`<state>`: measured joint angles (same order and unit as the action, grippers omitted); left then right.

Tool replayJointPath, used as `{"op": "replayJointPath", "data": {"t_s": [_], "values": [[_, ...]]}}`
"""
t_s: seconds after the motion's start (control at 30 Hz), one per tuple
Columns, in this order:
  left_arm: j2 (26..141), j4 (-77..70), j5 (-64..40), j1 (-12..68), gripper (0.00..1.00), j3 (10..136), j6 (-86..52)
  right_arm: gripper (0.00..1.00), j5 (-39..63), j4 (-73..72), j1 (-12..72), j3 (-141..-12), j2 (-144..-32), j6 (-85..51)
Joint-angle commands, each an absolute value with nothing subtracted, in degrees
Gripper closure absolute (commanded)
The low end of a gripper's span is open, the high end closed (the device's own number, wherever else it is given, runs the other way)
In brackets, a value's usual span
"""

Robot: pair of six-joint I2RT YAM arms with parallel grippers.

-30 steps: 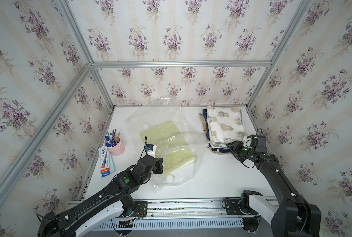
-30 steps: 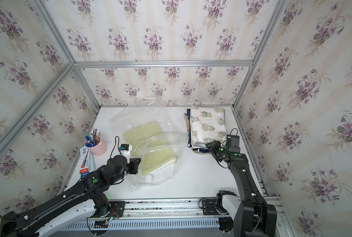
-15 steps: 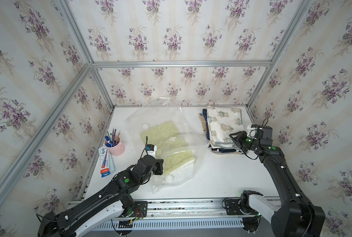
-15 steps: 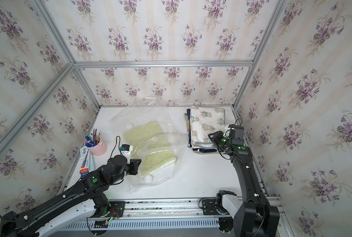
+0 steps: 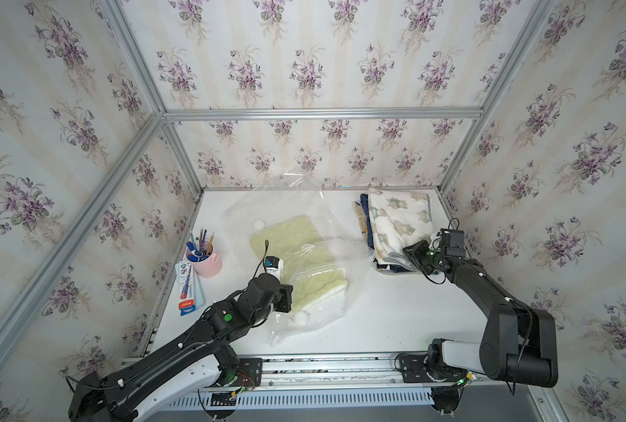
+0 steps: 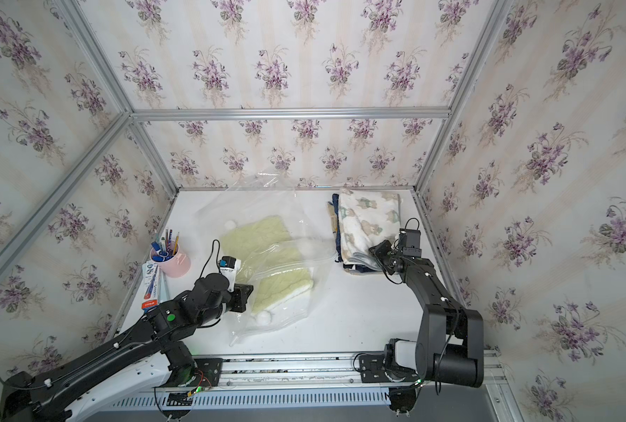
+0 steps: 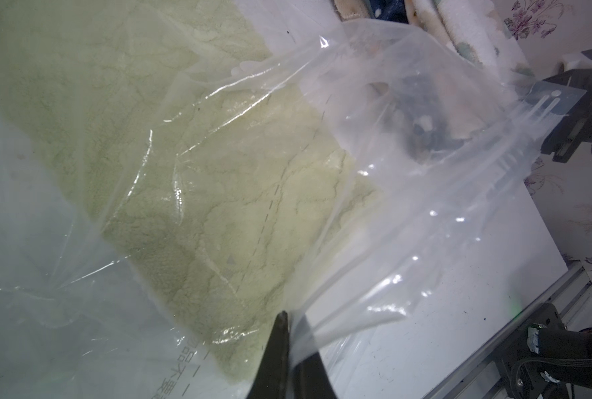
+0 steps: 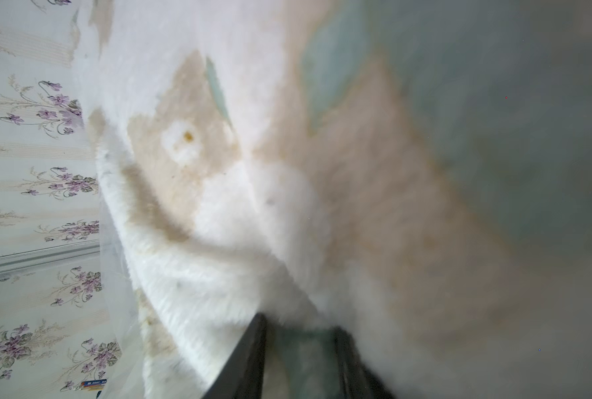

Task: Take the blanket out of the vacuum bag
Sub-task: Place the blanket at the center of the board.

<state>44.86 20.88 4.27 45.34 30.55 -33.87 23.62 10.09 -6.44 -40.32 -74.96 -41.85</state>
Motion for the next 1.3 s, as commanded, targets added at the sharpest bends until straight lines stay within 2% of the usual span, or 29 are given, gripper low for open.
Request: {"op": "replayJointPath", "data": {"t_s": [0.0, 0.27, 0.63, 1.03, 1.13, 1.2, 1.27], "values": [[45.81, 22.0, 2.18, 45.39, 0.93, 31.59, -32.72, 0.62, 22.79, 12.39, -6.5, -41.86, -72.99, -40.52], [46.83, 25.75, -0.31, 45.35, 0.92, 35.38, -33.29, 0.58, 26.77, 21.53, -6.34, -44.92, -64.53, -40.33], [51.06, 29.17, -1.79, 45.34, 0.93, 38.29, -36.22, 0.58, 31.52, 24.67, -5.63, -41.25, -64.25, -40.71], [54.14, 27.36, -0.83, 45.36, 0.92, 42.2, -34.41, 0.58, 33.44, 25.45, -5.63, -44.53, -63.43, -39.05], [55.88, 24.74, -2.43, 45.35, 0.92, 41.9, -33.71, 0.64, 35.41, 20.44, -5.18, -41.3, -59.89, -44.9], [58.17, 23.04, -4.09, 45.35, 0.92, 42.3, -33.36, 0.75, 34.97, 18.04, -3.64, -39.92, -57.69, -47.81], [60.5, 21.36, -5.45, 45.34, 0.93, 42.63, -33.22, 0.82, 33.57, 17.63, -0.79, -39.43, -56.4, -49.4]]}}
